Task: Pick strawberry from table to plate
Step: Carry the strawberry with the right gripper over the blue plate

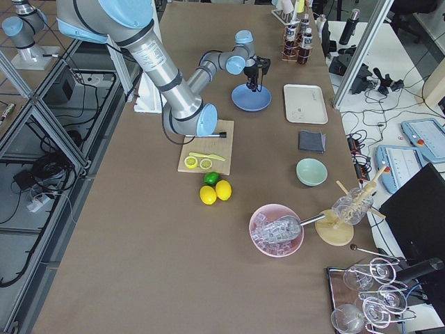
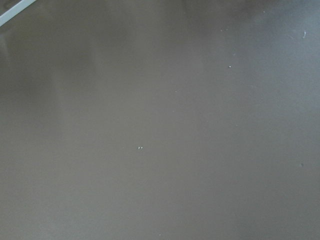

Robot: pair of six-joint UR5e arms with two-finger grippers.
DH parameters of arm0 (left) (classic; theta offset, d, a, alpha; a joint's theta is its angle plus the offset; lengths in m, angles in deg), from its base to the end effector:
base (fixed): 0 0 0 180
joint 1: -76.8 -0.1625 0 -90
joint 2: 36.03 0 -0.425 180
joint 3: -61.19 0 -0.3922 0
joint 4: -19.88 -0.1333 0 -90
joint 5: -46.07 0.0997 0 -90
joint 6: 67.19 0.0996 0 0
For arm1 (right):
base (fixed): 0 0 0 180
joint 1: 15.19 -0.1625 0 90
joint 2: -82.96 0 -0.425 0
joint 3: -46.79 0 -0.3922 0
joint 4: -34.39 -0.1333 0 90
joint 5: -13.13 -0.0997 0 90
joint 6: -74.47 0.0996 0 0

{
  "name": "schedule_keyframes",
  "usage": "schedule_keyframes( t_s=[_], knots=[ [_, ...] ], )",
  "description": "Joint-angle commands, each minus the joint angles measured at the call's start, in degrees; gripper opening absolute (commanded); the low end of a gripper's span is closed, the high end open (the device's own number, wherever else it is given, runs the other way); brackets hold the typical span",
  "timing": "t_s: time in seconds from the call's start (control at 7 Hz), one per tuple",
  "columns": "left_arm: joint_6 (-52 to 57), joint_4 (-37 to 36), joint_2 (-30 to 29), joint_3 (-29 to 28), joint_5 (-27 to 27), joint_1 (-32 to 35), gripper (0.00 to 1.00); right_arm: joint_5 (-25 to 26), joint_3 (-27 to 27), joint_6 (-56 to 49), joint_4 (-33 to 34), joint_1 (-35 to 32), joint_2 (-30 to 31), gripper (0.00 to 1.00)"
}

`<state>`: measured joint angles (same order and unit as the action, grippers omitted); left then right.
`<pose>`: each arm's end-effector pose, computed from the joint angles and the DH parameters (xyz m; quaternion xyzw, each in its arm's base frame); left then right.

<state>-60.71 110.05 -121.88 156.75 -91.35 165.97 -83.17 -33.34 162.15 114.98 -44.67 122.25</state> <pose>-0.0533 -0.4637 0.6414 0.0324 0.4010 0.0639 0.9133 -0.6062 -0.4832 0.1618 0.0683 -0.4214 0.1896 0.8842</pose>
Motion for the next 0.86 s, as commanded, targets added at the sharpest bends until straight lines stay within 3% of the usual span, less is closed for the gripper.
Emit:
schedule_keyframes(
  t_s=[0.0, 0.57, 0.71],
  knots=[
    [-0.06, -0.09, 2.6, 1.9, 0.05, 0.48, 0.99, 2.87, 4.09, -0.32, -0.34, 2.14, -1.33, 0.0],
    [-0.06, 0.0, 5.08, 3.32, 0.05, 0.74, 0.99, 3.67, 5.5, -0.67, -0.34, 3.64, -1.06, 0.0],
    [0.03, 0.0, 5.69, 3.23, 0.05, 0.74, 0.99, 3.67, 5.42, -0.41, -0.43, 3.56, -1.24, 0.08]
  ],
)
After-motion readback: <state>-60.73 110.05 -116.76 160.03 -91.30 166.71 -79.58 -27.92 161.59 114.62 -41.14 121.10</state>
